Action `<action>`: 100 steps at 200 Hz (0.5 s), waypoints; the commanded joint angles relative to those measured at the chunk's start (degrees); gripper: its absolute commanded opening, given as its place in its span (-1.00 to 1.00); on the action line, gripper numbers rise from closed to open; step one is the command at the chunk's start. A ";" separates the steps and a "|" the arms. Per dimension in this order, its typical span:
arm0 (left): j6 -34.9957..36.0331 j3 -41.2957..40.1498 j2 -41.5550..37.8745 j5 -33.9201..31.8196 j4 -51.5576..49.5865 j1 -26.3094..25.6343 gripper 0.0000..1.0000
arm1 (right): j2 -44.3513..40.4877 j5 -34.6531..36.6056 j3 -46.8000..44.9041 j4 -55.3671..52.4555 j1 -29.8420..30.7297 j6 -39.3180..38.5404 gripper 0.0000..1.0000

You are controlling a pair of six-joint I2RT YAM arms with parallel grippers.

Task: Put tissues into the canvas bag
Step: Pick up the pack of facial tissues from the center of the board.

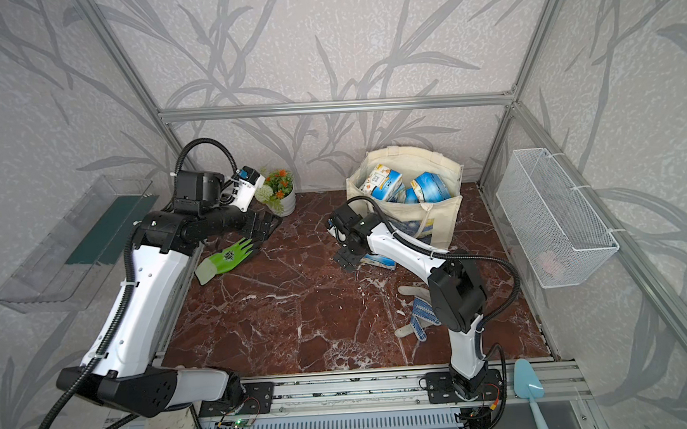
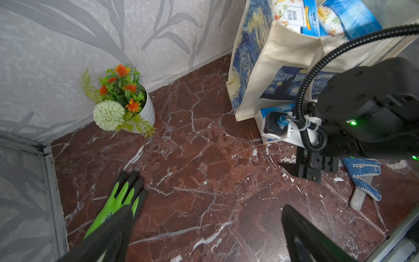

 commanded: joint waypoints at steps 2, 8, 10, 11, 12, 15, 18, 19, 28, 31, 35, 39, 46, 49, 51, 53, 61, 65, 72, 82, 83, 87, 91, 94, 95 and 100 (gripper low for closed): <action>1.58 -3.84 -3.27 -1.42 -0.95 0.73 0.99 | 2.77 5.19 4.18 2.66 0.38 -1.07 0.98; 1.59 -4.74 -3.96 -1.44 -1.08 0.81 0.99 | 3.71 6.00 4.60 3.32 0.45 -0.99 0.98; 1.55 -4.98 -4.19 -1.57 -1.14 0.82 0.99 | 3.98 6.21 4.64 3.60 0.46 -1.03 0.98; 1.57 -5.09 -4.27 -1.59 -1.12 0.78 0.99 | 4.13 6.34 4.66 3.78 0.51 -1.05 0.98; 1.58 -5.32 -4.31 -1.56 -1.15 0.76 0.99 | 4.24 6.50 4.67 3.91 0.53 -1.06 0.99; 1.59 -5.71 -4.67 -1.60 -1.29 0.86 0.99 | 4.51 7.01 4.71 4.37 0.64 -1.09 0.98; 1.59 -6.02 -4.93 -1.68 -1.27 0.91 0.99 | 4.80 7.43 4.70 4.82 0.69 -1.16 0.98; 1.55 -6.14 -5.04 -1.65 -1.27 0.91 0.99 | 4.93 7.57 4.69 4.96 0.71 -1.16 0.98; 1.42 -7.26 -5.92 -1.84 -1.27 0.91 1.00 | 5.76 8.76 5.05 5.90 0.80 -1.35 0.98; 1.34 -7.50 -6.16 -1.81 -1.29 0.97 0.99 | 5.92 9.05 5.18 6.17 0.82 -1.30 0.98; 1.33 -7.92 -6.60 -1.75 -1.27 1.00 0.99 | 6.18 9.79 5.34 6.47 0.84 -1.34 0.98; 1.40 -8.28 -6.86 -1.62 -1.35 1.08 0.99 | 6.36 9.88 5.38 6.79 0.90 -1.50 0.98; 1.59 -8.96 -7.39 -1.46 -1.49 1.24 0.99 | 6.55 10.23 5.45 7.50 0.91 -1.74 0.98; 1.59 -9.28 -7.60 -1.42 -1.45 1.31 0.99 | 6.82 10.52 5.47 7.81 0.91 -1.76 0.98; 1.59 -9.45 -7.73 -1.37 -1.45 1.34 0.99 | 6.93 10.63 5.59 7.89 0.91 -1.77 0.98; 1.59 -9.58 -7.83 -1.35 -1.45 1.42 0.99 | 7.16 10.75 5.75 7.95 0.95 -1.91 0.98; 1.67 -10.41 -8.24 -1.24 -1.55 1.55 0.99 | 8.36 11.57 6.88 7.41 0.91 -2.13 0.98; 1.64 -10.72 -8.40 -1.26 -1.68 1.63 0.99 | 9.08 12.11 7.65 6.95 0.91 -2.13 0.98; 1.59 -11.34 -8.71 -0.88 -1.63 1.76 0.99 | 10.09 13.10 8.72 6.33 0.91 -2.13 0.98; 1.58 -12.04 -9.04 -0.20 -1.62 1.87 0.99 | 10.86 13.87 9.21 6.55 0.91 -2.08 0.98; 1.54 -12.14 -9.07 -0.12 -1.62 1.88 0.99 | 10.95 13.87 9.23 6.57 0.91 -2.06 0.98; 1.55 -12.40 -9.15 0.17 -1.62 1.88 0.99 | 11.23 14.02 9.38 6.57 0.95 -2.05 0.98; 1.48 -12.65 -9.24 0.52 -1.58 1.96 0.99 | 11.45 14.01 9.49 6.61 0.91 -1.96 0.98; 1.50 -12.85 -9.33 0.72 -1.55 1.97 0.99 | 11.65 14.08 9.58 6.61 0.91 -1.86 0.98; 1.46 -12.89 -9.30 0.78 -1.54 1.97 0.99 | 11.70 14.06 9.64 6.60 0.91 -1.77 0.98; 1.34 -13.13 -9.36 1.06 -1.49 2.03 0.99 | 12.03 14.19 9.81 6.58 0.91 -1.60 0.98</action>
